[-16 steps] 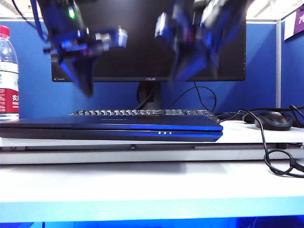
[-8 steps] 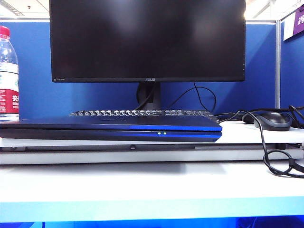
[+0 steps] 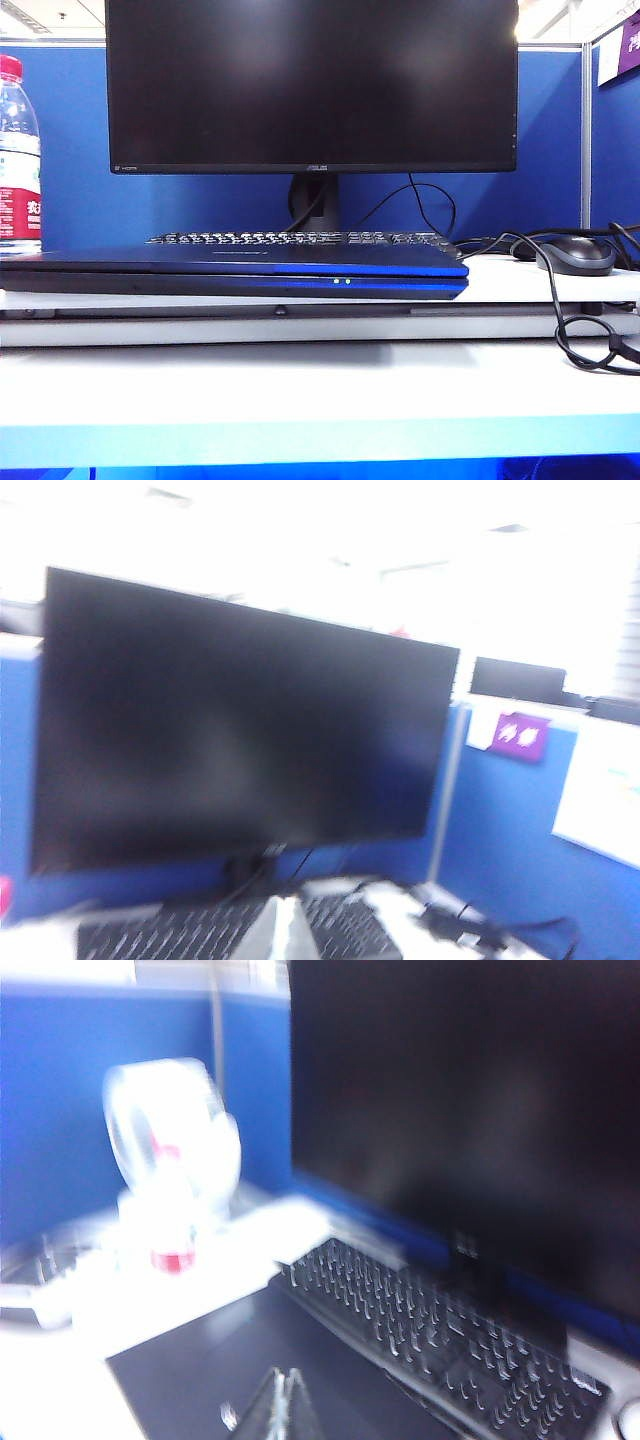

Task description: Close the lid of the black laptop.

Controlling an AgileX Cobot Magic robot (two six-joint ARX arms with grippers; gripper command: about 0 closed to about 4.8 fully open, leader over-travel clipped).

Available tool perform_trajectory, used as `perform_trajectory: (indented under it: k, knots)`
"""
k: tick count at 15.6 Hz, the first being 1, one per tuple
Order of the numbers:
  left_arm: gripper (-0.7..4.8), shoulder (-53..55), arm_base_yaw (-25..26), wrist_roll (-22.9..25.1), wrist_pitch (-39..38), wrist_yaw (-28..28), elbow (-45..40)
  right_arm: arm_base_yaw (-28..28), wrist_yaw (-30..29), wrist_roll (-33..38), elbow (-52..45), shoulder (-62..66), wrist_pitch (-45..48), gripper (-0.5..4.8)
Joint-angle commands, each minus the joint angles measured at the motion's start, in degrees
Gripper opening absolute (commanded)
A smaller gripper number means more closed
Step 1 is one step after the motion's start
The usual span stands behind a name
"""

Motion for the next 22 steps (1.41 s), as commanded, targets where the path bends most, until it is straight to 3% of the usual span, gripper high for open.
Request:
perform_trajectory:
  k: [1, 5, 7, 11, 15, 20, 22]
  knots:
    - [-0.04, -4.24, 0.04, -2.03, -0.33, -0.66, -4.90, -0.02, 4.28, 5.64, -9.46, -9.53, 7.76, -0.06]
    - [-0.04, -4.61, 0.04, -3.10, -0.96, -0.74, -11.32, -0.02, 15.98, 5.62, -17.33, -19.23, 4.83, -0.06]
    - [-0.04, -4.61, 0.04, -6.12, -0.74, 0.39, -16.09, -0.02, 21.24, 5.62, -24.72, -26.12, 4.90, -0.06]
    - [-0.03, -4.61, 0.04, -13.99, -4.37, 2.05, -20.00, 0.00, 18.84, 5.62, -33.18, -33.92, -0.98, -0.05]
    - [-0.03, -4.59, 0.04, -13.70, -10.23, 2.05, -20.00, -0.02, 18.43, 5.62, -33.38, -34.69, -16.13, -0.05]
    - [-0.03, -4.59, 0.04, -13.46, -10.29, 2.03, -20.00, -0.02, 18.43, 5.62, -33.42, -34.69, -17.66, -0.05]
    - [-0.03, -4.61, 0.15, -5.60, -12.76, 0.52, -20.00, -0.02, 18.43, 5.62, -33.42, -34.69, -17.66, -0.05]
